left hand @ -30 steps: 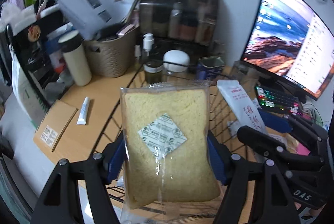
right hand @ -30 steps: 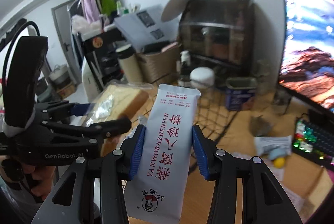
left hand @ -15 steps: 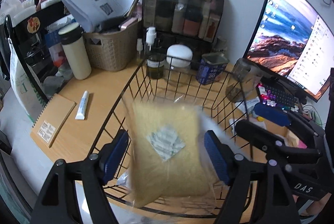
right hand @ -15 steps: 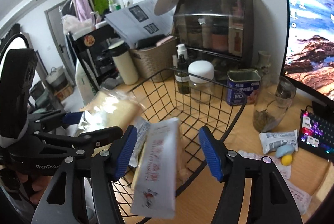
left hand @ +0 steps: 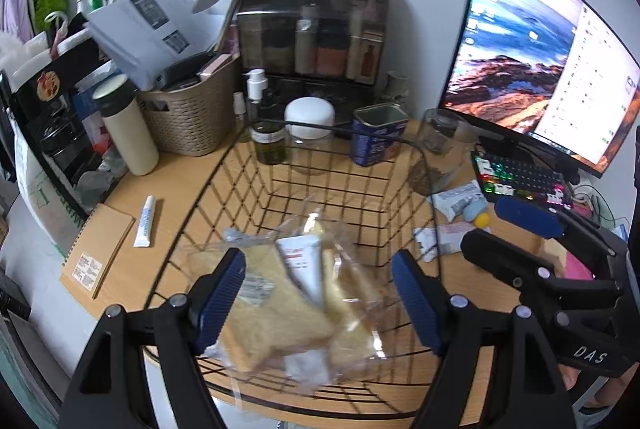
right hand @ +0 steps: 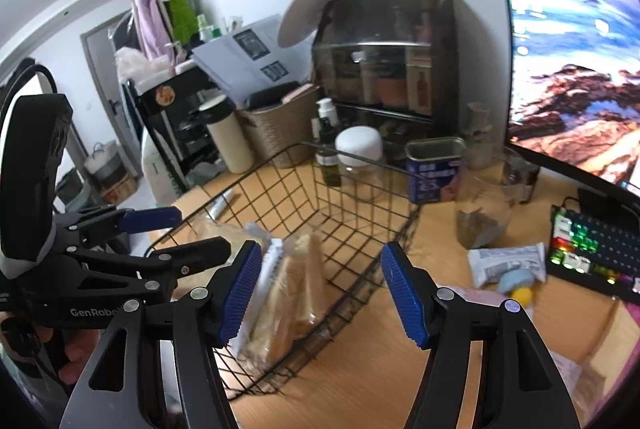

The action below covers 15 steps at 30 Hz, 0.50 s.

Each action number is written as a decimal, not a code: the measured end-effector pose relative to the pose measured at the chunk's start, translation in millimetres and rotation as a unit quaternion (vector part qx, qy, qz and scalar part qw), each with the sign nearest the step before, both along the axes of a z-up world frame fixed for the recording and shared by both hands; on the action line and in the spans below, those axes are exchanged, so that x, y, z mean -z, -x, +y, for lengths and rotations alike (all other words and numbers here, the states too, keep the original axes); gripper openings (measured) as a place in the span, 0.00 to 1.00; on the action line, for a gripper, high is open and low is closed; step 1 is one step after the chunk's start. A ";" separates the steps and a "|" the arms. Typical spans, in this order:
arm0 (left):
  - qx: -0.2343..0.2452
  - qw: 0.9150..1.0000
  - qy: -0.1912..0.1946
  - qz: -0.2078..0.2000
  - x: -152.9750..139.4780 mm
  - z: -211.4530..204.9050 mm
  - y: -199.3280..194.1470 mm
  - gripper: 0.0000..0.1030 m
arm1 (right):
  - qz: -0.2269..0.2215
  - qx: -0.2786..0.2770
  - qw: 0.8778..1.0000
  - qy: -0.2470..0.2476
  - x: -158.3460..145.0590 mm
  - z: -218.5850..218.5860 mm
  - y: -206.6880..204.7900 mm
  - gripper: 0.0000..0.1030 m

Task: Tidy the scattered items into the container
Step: 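Move both open tools back over the desk items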

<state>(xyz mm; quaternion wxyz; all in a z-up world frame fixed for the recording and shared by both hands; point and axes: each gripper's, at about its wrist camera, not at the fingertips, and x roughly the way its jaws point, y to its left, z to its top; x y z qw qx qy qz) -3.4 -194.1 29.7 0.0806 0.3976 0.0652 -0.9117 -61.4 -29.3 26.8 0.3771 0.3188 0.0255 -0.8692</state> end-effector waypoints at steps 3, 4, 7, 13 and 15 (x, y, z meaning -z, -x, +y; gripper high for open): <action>0.020 1.000 0.003 0.000 -3.7 21.8 5.7 0.77 | 0.000 0.012 1.000 0.001 -0.7 21.9 -1.7 0.62; 0.027 1.000 0.004 0.000 -4.2 29.7 7.7 0.77 | 0.000 0.019 1.000 0.002 -1.3 30.9 -2.6 0.62; 0.049 0.999 0.005 -0.005 -3.0 54.3 15.1 0.77 | 0.003 0.039 0.999 0.000 -2.3 60.6 -5.9 0.62; 0.102 0.995 0.007 -0.022 10.1 112.1 31.5 0.77 | -0.003 0.087 0.996 -0.012 2.1 125.6 -9.0 0.62; 0.119 0.992 0.007 -0.030 17.2 131.7 37.6 0.77 | -0.007 0.106 0.994 -0.017 6.4 149.7 -10.0 0.62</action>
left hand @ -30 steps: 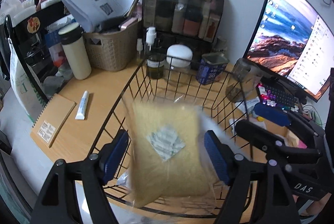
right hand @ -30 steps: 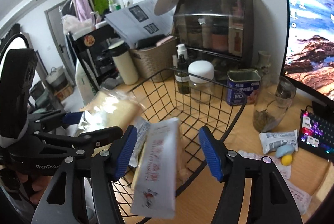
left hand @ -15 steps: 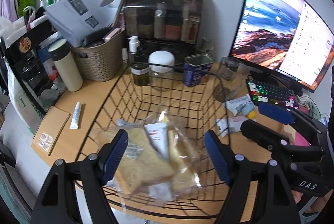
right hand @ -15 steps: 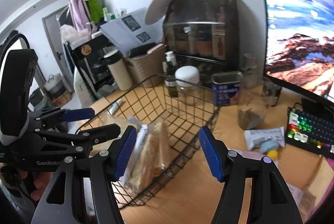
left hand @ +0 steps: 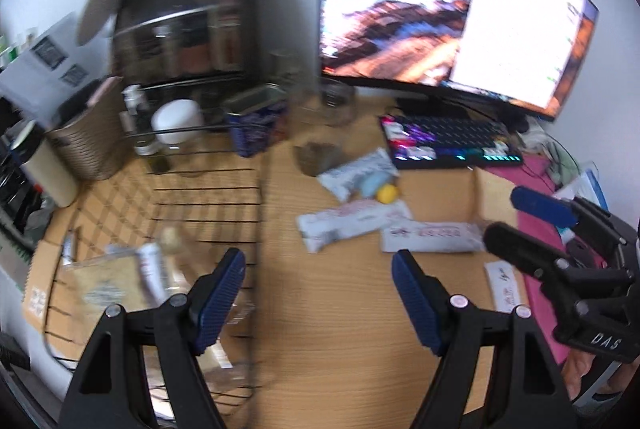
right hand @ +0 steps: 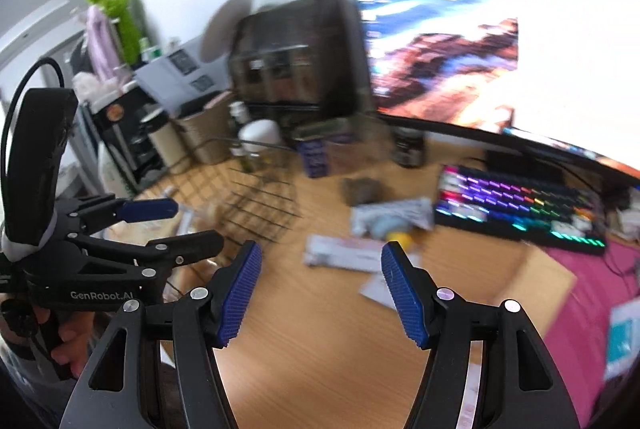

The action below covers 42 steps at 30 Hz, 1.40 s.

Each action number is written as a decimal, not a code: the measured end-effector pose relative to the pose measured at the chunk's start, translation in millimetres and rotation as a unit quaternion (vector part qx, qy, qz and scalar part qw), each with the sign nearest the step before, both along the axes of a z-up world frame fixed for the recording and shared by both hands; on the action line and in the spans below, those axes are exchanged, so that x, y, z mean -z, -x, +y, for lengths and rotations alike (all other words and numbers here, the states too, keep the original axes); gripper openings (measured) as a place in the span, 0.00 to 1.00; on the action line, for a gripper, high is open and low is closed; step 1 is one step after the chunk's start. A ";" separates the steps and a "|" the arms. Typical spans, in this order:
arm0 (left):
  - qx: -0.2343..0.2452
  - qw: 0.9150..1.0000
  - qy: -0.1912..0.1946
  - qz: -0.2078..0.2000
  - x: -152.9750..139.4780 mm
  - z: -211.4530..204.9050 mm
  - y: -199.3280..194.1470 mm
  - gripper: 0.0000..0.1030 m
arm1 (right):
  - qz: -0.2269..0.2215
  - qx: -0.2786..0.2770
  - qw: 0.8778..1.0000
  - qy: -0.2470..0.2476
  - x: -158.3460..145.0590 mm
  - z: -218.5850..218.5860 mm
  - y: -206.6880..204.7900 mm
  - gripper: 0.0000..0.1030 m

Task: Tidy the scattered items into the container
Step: 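Move both open tools back over the desk items, then grasp a YANWOBAZHENFEN packet with the right tool while the left tool grasps another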

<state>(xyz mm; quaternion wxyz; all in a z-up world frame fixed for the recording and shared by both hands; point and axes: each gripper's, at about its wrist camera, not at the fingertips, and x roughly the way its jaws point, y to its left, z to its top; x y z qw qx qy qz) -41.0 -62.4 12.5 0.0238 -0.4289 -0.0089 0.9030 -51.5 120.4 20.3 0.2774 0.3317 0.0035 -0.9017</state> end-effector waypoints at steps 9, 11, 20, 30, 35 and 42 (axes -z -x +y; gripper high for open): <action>0.060 0.996 0.022 -0.055 45.1 70.4 20.6 0.77 | -0.043 0.073 0.996 -0.028 38.4 85.3 -8.4 0.62; 0.066 0.995 0.024 -0.071 58.5 80.7 24.4 0.77 | -0.060 0.081 0.994 -0.036 51.0 95.4 -12.1 0.62; 0.118 0.988 0.068 -0.077 92.5 120.3 44.7 0.77 | -0.141 0.093 0.984 -0.052 112.7 109.8 -22.2 0.62; 0.238 0.961 0.102 -0.093 110.6 153.0 97.1 0.77 | -0.157 0.107 0.981 -0.031 126.0 119.3 -19.6 0.62; 0.245 0.958 0.082 -0.125 128.9 151.9 116.2 0.77 | -0.159 0.106 0.981 -0.022 126.6 120.0 -14.4 0.62; 0.242 0.955 0.090 -0.144 130.5 150.6 100.8 0.79 | -0.160 0.107 0.981 -0.019 127.1 122.7 -12.9 0.62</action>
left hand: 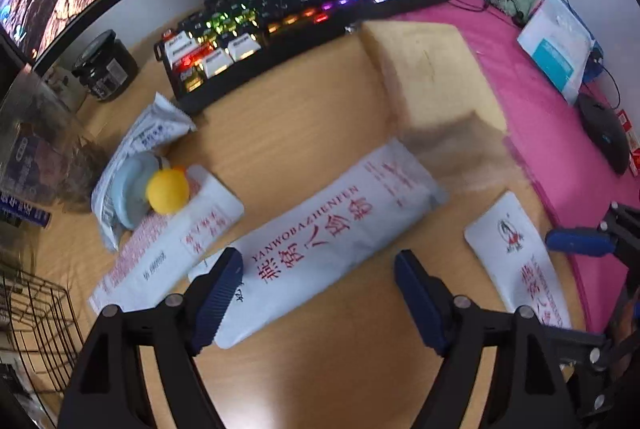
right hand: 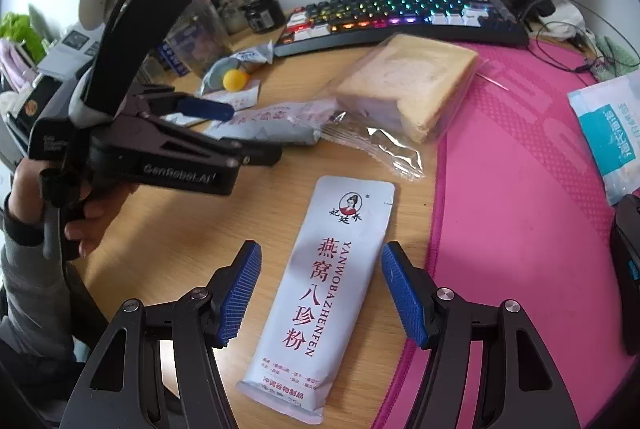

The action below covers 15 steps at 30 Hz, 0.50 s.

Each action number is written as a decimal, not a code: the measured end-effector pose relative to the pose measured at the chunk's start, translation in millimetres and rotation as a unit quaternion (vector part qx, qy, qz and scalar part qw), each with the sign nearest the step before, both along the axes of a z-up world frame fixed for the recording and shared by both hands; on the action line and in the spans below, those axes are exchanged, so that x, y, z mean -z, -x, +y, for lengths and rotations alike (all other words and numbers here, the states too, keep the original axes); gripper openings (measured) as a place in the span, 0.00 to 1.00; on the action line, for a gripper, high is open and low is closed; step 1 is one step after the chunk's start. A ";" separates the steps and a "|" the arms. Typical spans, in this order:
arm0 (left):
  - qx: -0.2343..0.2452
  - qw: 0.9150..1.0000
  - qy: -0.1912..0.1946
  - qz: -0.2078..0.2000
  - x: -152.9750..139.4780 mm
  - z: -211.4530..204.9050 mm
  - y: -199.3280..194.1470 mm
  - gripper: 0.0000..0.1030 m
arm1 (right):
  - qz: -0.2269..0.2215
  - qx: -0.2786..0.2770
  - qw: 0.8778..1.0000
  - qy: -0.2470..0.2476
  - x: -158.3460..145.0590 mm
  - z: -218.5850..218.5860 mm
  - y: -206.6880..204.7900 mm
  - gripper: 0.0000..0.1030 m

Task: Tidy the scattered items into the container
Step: 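Grasp a YANWOBAZHENFEN packet with the right tool while the left tool grasps another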

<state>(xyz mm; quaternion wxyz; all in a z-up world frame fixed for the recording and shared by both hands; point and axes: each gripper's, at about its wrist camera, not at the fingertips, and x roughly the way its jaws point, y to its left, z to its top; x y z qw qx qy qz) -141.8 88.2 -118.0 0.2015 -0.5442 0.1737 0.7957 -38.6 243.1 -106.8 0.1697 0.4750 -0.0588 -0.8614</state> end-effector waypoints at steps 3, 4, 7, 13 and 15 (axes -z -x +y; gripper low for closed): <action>-0.006 1.000 0.002 -0.009 -0.5 -4.1 -14.9 0.79 | 0.004 0.001 1.000 0.001 -0.8 1.6 -1.7 0.62; -0.010 1.000 -0.001 -0.012 -0.8 -6.4 -21.7 0.79 | 0.004 0.002 1.000 0.000 -1.0 2.0 -2.3 0.62; -0.008 0.999 -0.019 -0.028 -2.9 -11.4 -43.4 0.79 | 0.006 0.006 1.000 0.000 -2.1 4.5 -4.9 0.62; -0.011 0.997 -0.056 -0.053 -13.5 -21.3 -60.7 0.79 | 0.016 0.008 1.000 0.000 -8.4 6.2 -10.6 0.62; -0.036 0.997 -0.064 -0.039 -19.5 -29.1 -55.6 0.79 | 0.016 0.007 1.000 -0.003 -8.2 4.9 -11.3 0.62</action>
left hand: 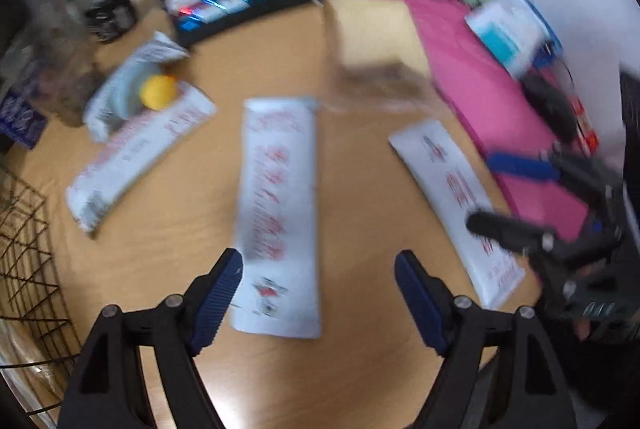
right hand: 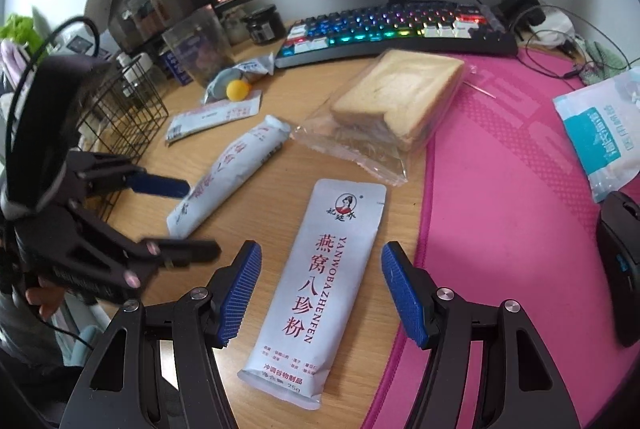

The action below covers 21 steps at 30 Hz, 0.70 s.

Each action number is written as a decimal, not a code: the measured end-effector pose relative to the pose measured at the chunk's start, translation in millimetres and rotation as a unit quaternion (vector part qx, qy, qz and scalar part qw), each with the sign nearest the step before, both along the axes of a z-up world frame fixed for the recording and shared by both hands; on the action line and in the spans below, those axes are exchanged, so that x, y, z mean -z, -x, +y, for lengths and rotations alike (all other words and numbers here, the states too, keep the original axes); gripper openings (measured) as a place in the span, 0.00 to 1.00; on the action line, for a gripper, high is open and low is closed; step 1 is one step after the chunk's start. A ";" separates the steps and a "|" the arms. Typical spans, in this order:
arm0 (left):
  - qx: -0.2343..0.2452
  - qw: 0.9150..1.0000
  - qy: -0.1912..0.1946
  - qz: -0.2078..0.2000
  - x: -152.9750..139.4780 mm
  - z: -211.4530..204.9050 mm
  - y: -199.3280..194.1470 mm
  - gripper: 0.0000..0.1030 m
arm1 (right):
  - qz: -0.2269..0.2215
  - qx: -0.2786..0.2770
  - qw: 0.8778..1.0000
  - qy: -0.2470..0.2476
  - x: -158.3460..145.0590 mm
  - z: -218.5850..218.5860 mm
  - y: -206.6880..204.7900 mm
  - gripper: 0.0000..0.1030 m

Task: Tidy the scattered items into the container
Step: 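Grasp a YANWOBAZHENFEN packet with the right tool while the left tool grasps another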

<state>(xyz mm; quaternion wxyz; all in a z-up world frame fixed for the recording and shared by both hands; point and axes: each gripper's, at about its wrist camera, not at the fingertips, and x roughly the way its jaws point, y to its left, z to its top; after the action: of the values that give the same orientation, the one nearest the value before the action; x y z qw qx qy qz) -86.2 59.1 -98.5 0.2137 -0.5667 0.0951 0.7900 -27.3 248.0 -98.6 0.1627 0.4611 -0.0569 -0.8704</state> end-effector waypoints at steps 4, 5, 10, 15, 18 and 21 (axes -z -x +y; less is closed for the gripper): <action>-0.021 1.000 -0.003 -0.007 8.5 -2.3 16.5 0.79 | -0.010 -0.008 1.000 -0.007 6.2 -6.2 2.1 0.62; -0.019 1.000 0.001 -0.009 12.2 -0.4 19.5 0.79 | -0.012 -0.008 1.000 -0.011 8.0 -7.4 3.0 0.62; -0.014 1.000 0.026 -0.002 21.6 7.3 26.2 0.79 | -0.009 -0.002 0.999 -0.035 10.9 -8.2 6.2 0.62; -0.015 0.999 0.032 0.021 24.0 10.5 28.6 0.77 | 0.008 -0.014 0.997 -0.078 12.6 -17.4 3.4 0.62; -0.012 0.999 0.030 0.030 20.9 12.2 25.1 0.64 | 0.016 -0.024 0.995 -0.100 13.8 -22.1 1.5 0.62; -0.010 0.999 0.027 0.033 18.1 14.1 24.6 0.49 | 0.025 -0.037 0.991 -0.130 16.2 -29.2 -1.7 0.61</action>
<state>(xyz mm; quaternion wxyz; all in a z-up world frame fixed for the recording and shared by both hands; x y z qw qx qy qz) -110.8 73.2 -116.6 0.1869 -0.5466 0.1174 0.8078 -25.6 218.8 -114.7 0.1349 0.4584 0.0774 -0.8750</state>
